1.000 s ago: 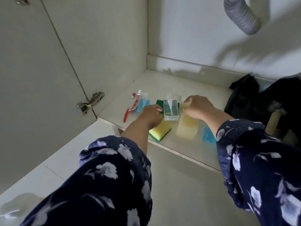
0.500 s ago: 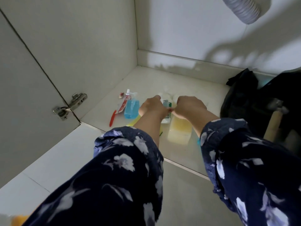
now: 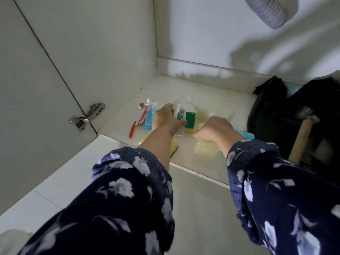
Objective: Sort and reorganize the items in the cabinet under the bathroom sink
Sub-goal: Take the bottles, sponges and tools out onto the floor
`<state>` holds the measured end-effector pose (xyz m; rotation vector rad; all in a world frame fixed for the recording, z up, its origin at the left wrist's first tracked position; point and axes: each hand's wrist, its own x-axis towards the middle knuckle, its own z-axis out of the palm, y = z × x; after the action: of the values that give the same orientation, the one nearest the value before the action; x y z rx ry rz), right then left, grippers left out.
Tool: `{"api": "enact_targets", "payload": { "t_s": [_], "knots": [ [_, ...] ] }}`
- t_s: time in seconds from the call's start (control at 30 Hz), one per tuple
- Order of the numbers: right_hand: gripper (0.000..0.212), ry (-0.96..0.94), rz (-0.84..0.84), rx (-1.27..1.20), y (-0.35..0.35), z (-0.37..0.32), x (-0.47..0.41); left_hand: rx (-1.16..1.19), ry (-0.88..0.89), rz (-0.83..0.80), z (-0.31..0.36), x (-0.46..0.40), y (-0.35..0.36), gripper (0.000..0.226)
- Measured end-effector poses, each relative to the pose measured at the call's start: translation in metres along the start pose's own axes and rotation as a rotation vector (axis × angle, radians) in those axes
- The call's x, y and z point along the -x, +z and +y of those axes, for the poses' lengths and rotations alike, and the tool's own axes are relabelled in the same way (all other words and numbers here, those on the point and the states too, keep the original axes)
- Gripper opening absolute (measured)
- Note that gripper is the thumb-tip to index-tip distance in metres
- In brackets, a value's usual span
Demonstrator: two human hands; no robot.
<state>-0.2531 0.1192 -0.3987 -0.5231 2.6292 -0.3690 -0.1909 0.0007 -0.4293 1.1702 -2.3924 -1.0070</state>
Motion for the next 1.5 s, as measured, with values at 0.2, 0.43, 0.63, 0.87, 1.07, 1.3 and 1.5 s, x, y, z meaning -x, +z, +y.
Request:
{"api": "enact_targets", "payload": {
  "t_s": [0.2, 0.43, 0.63, 0.87, 1.07, 1.3, 1.5],
  "knots": [
    [0.060, -0.124, 0.104, -0.064, -0.005, -0.021, 0.043, 0.145, 0.031, 0.147, -0.019, 0.039, -0.048, 0.069],
    [0.071, -0.416, 0.066, 0.028, 0.032, -0.085, 0.100, 0.212, -0.077, 0.236, -0.091, 0.095, -0.110, 0.062],
    [0.071, -0.499, -0.067, -0.087, 0.109, -0.125, 0.119, 0.235, -0.209, 0.274, -0.179, 0.124, -0.122, 0.061],
    [0.072, -0.549, -0.224, -0.044, 0.209, -0.112, 0.087, 0.283, -0.352, 0.266, -0.265, 0.139, -0.074, 0.061],
    [0.072, -0.548, -0.198, -0.075, 0.274, -0.096, 0.036, 0.361, -0.374, 0.302, -0.304, 0.119, -0.027, 0.057],
    [0.078, -0.644, -0.145, -0.231, 0.323, -0.113, -0.019, 0.415, -0.342, 0.422, -0.333, 0.074, 0.000, 0.054],
    [0.079, -0.724, -0.024, -0.346, 0.355, -0.105, -0.037, 0.409, -0.294, 0.430, -0.354, 0.069, 0.021, 0.053]
  ]
}}
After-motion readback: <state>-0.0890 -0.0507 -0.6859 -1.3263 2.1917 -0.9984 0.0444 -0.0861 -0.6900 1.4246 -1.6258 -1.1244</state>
